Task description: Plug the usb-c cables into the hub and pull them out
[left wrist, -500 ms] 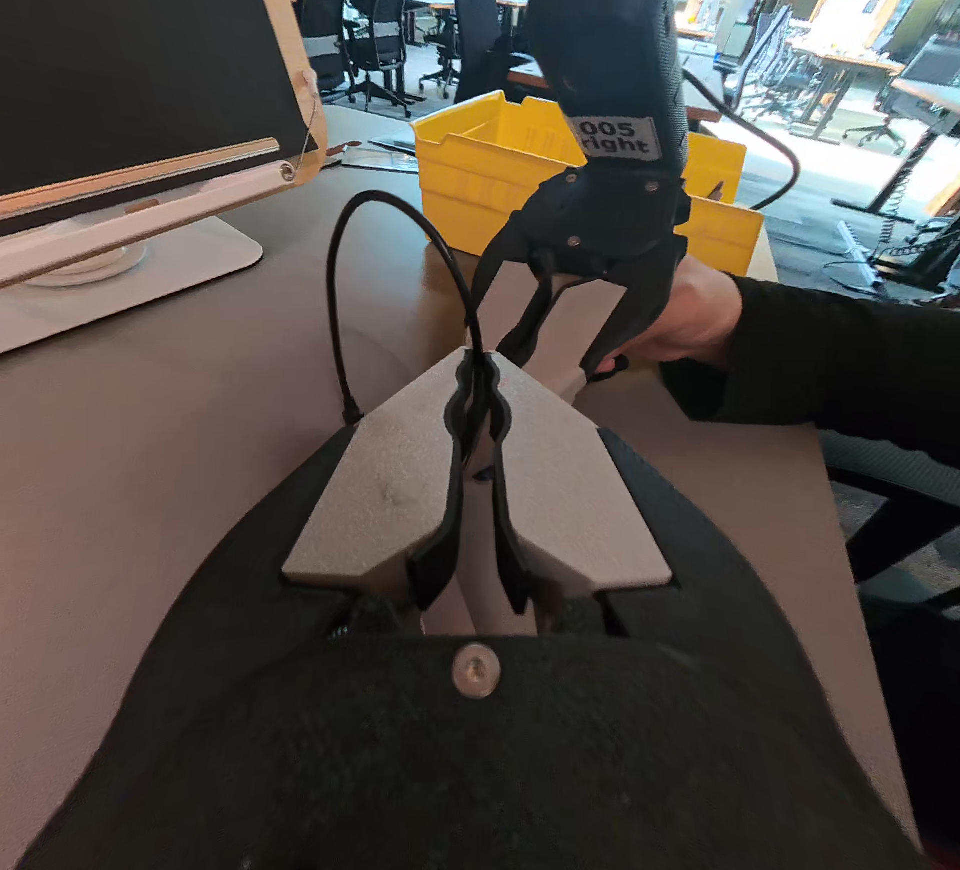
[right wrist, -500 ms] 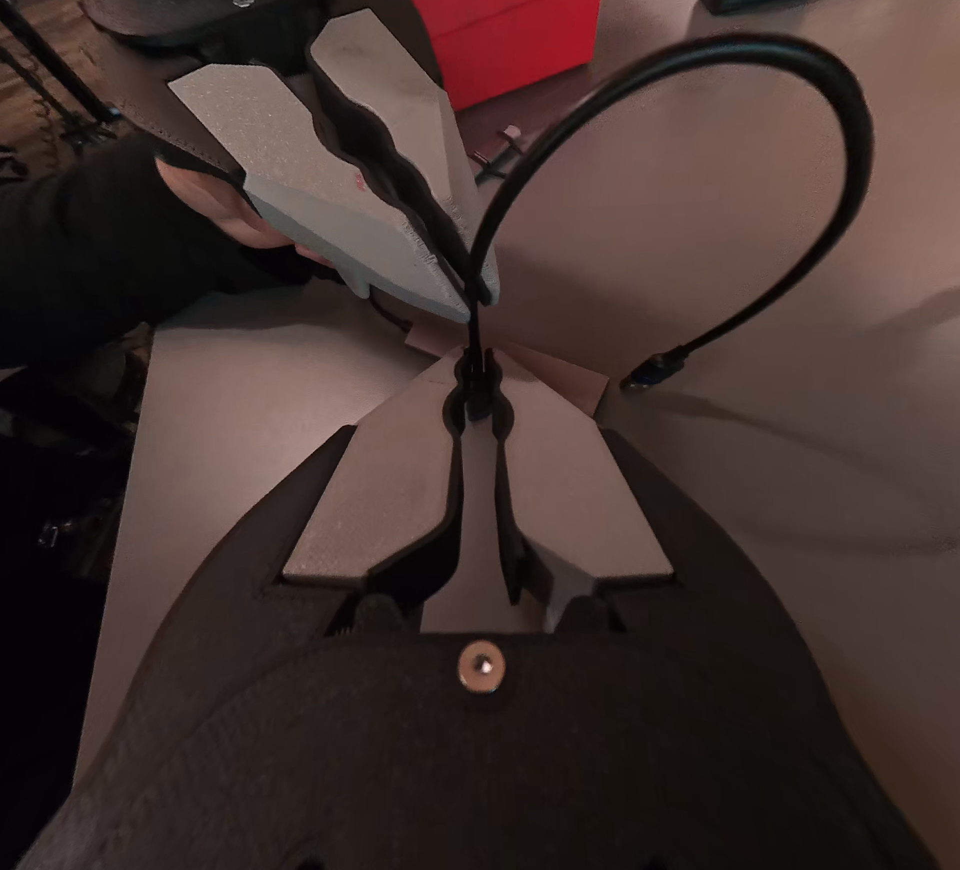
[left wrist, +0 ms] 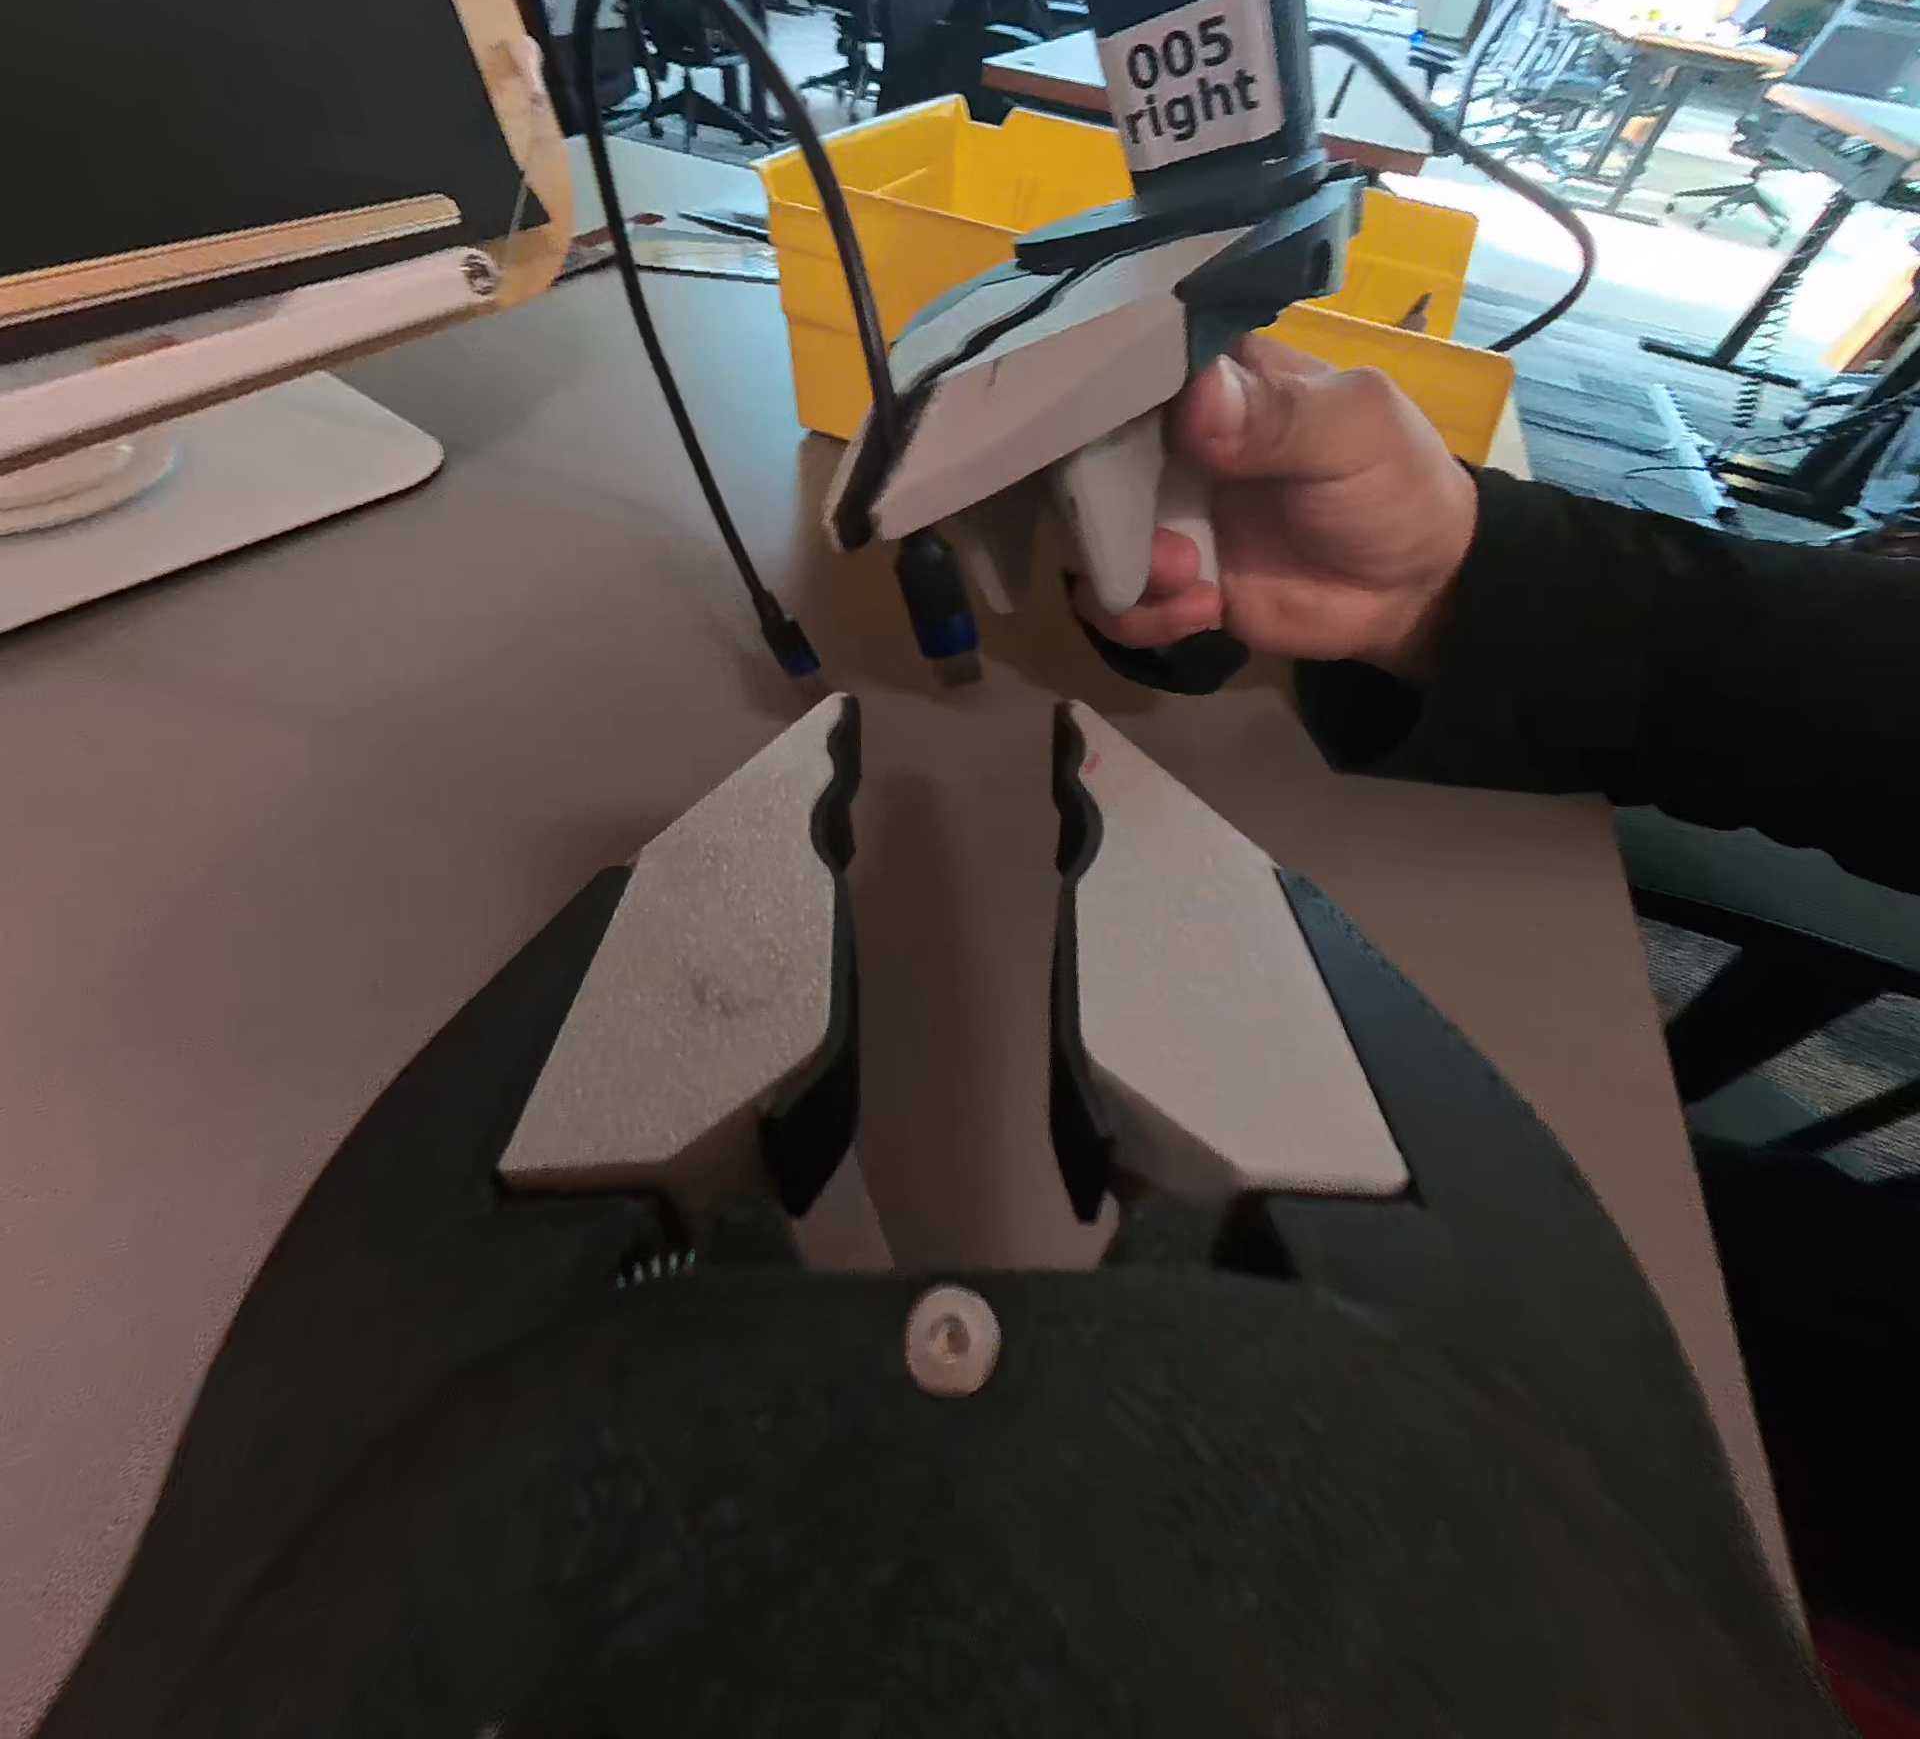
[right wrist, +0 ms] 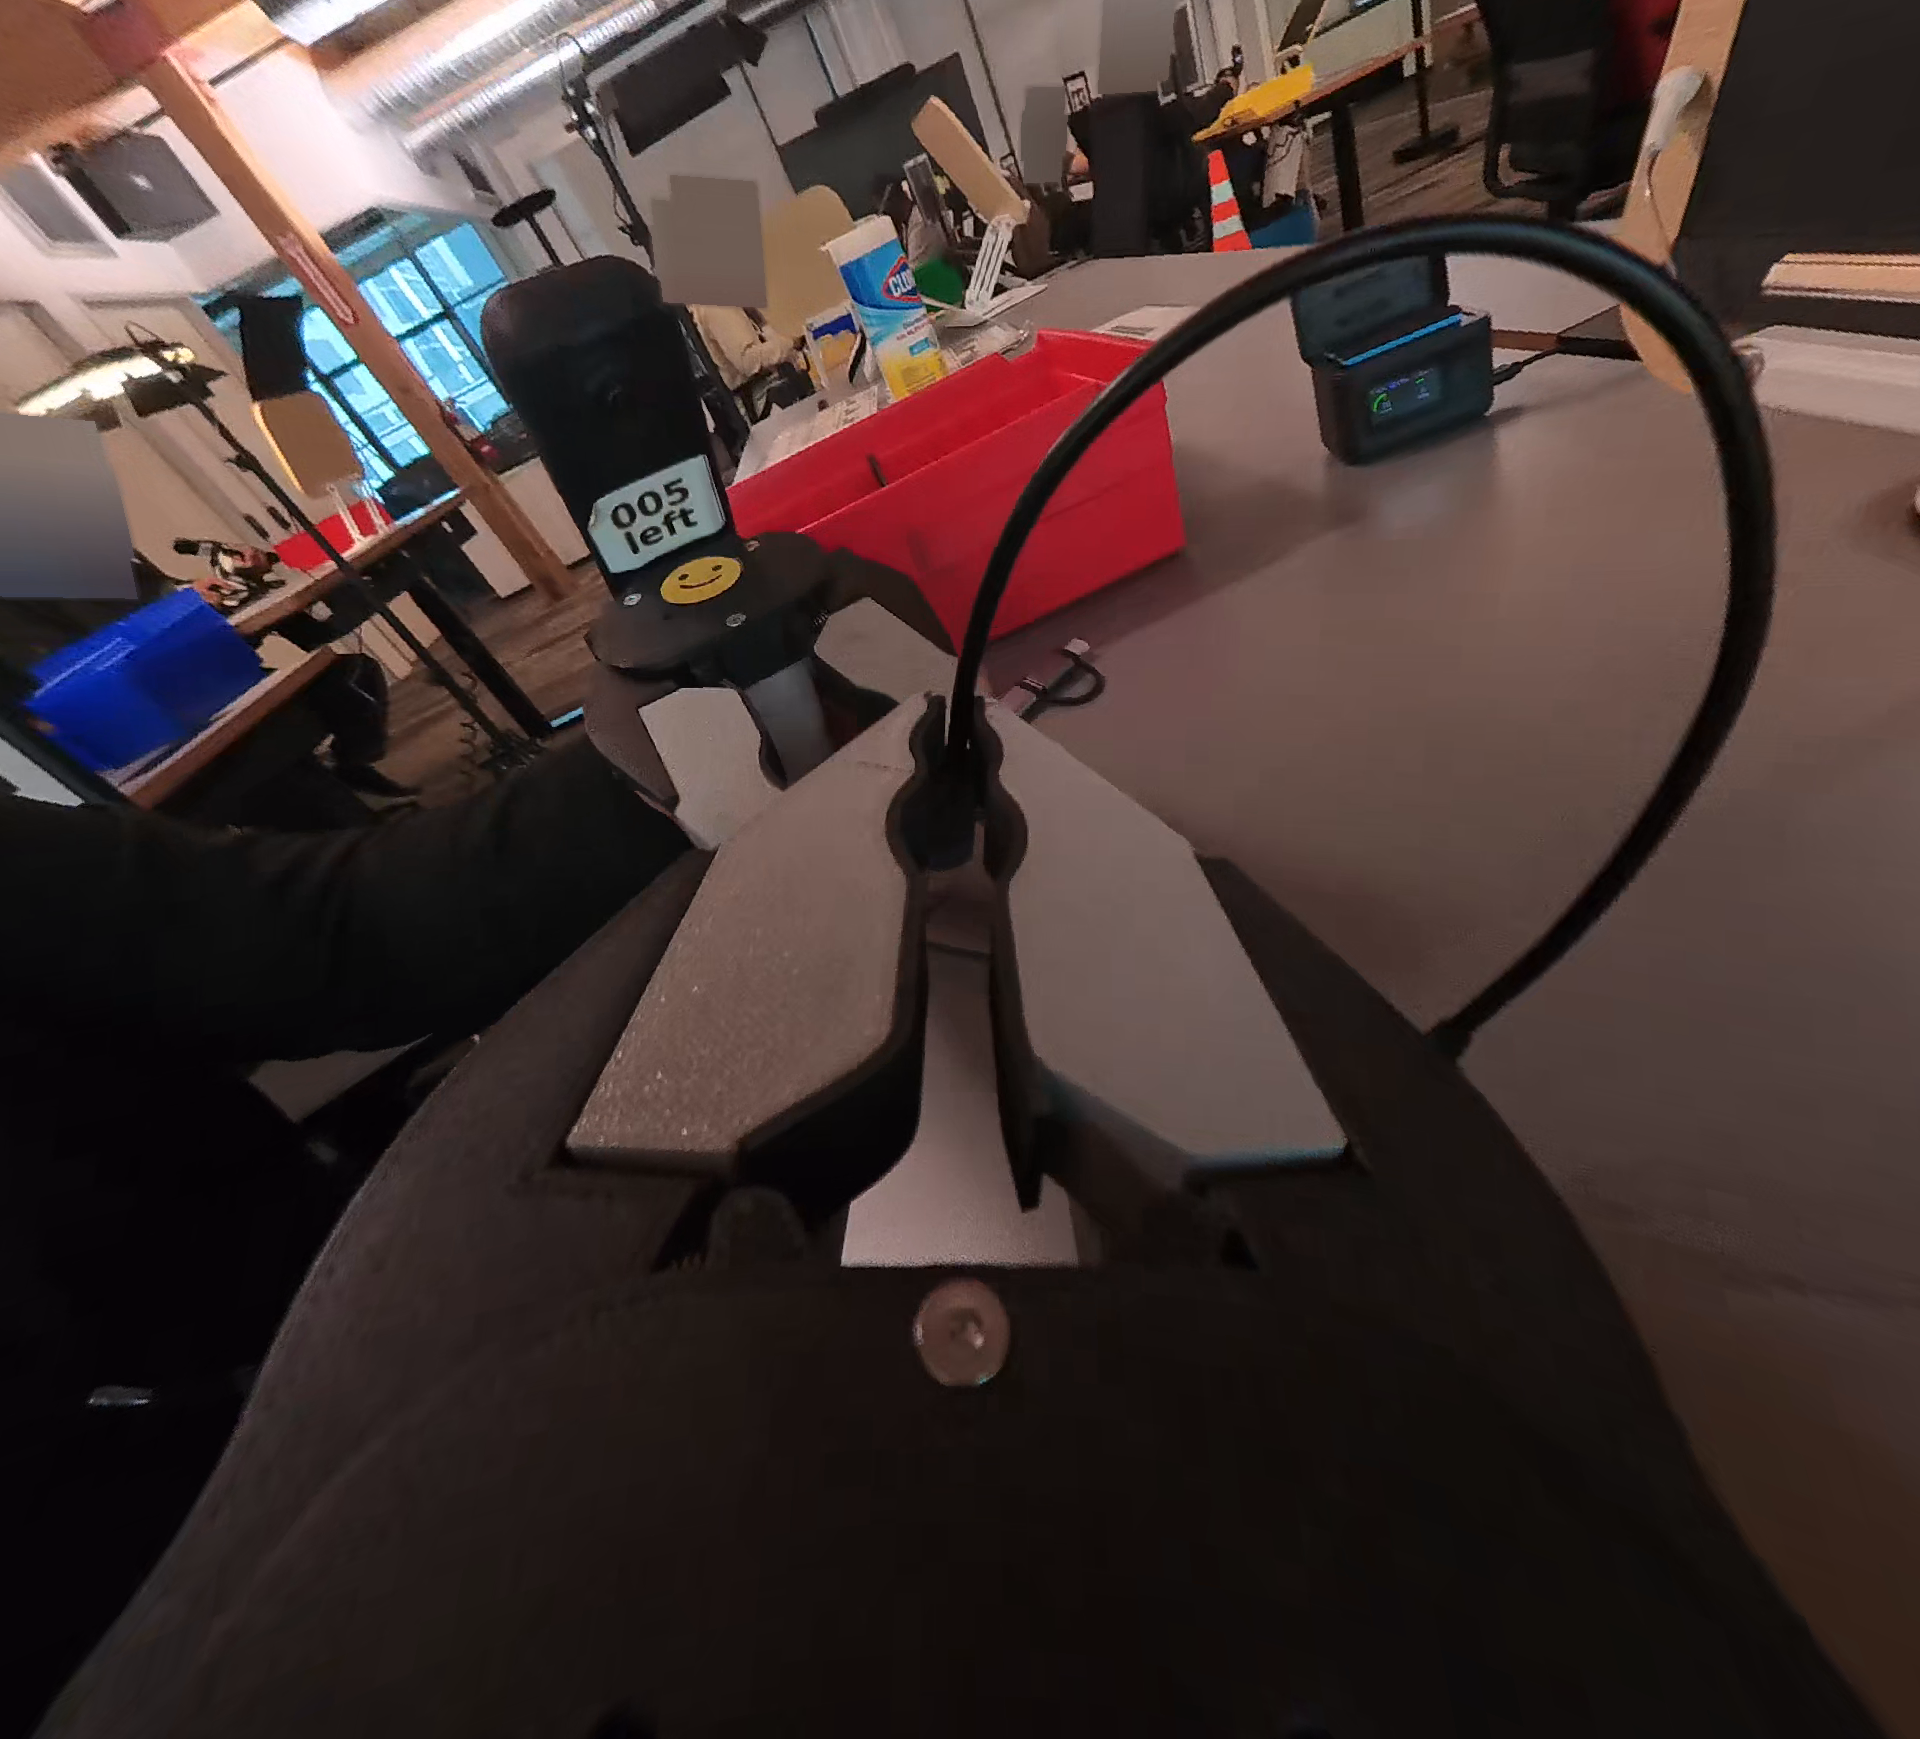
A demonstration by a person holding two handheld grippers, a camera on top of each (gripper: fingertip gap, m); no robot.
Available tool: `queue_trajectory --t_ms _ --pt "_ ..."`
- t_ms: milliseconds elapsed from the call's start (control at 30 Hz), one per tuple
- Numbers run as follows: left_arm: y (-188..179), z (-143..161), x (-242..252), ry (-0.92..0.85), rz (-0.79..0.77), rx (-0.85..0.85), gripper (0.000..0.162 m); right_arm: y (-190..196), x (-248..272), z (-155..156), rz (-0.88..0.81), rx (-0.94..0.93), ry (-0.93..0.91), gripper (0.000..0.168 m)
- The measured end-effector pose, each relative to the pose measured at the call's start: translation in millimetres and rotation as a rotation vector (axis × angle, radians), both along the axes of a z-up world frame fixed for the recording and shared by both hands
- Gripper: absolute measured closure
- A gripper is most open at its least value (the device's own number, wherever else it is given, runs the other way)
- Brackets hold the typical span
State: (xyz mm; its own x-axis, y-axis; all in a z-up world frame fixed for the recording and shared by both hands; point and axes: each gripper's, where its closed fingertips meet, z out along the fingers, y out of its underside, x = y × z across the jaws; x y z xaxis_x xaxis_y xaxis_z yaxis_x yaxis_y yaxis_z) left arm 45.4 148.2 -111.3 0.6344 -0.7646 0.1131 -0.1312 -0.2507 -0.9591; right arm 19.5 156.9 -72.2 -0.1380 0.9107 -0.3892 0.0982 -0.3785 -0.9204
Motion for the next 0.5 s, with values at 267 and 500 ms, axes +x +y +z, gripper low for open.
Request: queue_trajectory --t_ms 267,500 --pt "2 7 -4 0.019 0.026 0.064 0.153 -10 -6 -3 0.013 0.093 -0.028 0.167" --pt "6 20 -17 0.028 0.084 0.146 0.153 -5 -1 0 -0.014 0.091 -0.020 0.164"
